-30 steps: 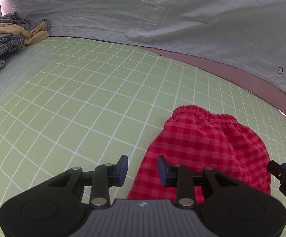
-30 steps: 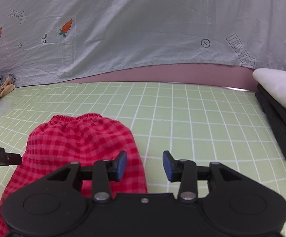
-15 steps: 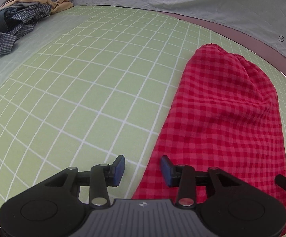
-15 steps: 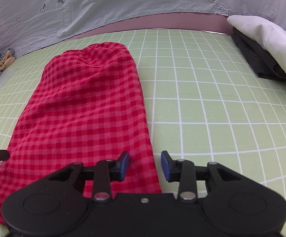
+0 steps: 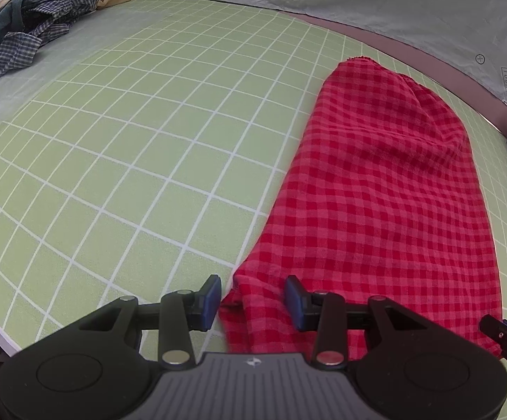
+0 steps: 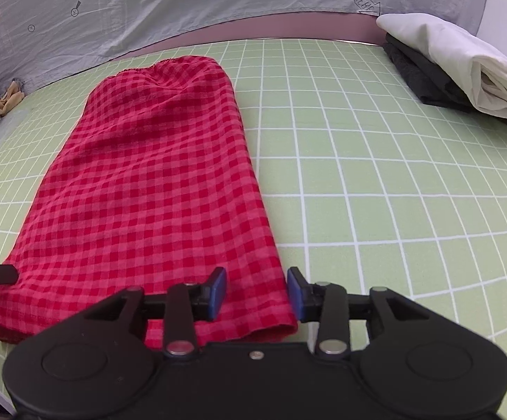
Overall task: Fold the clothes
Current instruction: 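Pinch the leg end with both tools and fold it toward the waistband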
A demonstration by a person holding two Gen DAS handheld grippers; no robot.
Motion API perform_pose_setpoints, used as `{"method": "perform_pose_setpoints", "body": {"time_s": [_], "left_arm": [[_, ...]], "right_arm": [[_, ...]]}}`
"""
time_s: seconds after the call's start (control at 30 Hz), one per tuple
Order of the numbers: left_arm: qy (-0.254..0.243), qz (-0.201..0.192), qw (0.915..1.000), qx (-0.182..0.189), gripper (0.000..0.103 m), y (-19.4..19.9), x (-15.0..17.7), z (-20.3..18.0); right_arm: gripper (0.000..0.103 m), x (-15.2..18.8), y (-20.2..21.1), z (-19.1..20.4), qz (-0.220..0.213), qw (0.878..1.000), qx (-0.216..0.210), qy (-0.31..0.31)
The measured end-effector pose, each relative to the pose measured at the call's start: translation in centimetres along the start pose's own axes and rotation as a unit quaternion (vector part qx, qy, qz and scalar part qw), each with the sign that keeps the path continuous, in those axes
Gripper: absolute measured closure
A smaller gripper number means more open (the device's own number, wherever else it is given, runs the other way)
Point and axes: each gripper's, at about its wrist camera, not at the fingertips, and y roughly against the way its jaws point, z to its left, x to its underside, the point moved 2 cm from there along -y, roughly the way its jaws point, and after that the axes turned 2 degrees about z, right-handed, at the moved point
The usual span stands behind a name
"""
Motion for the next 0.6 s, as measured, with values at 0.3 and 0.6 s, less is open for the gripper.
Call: {"method": "perform_pose_setpoints", "body": {"time_s": [0.3,0.6], "left_arm": [[-0.007,0.009,0.9999,0.008,0.050,0.4,1.4,-0.1],[-0.025,0.005,0.9996,0.011,0.050,0.6,2.4,-0.8]], "right_arm": [[0.040,1.6,0.4,0.9,0.011,1.000,-0.001,-0.004],[0.038,1.7,0.4,1.4,0.011,1.000,-0.015,0.011]]}}
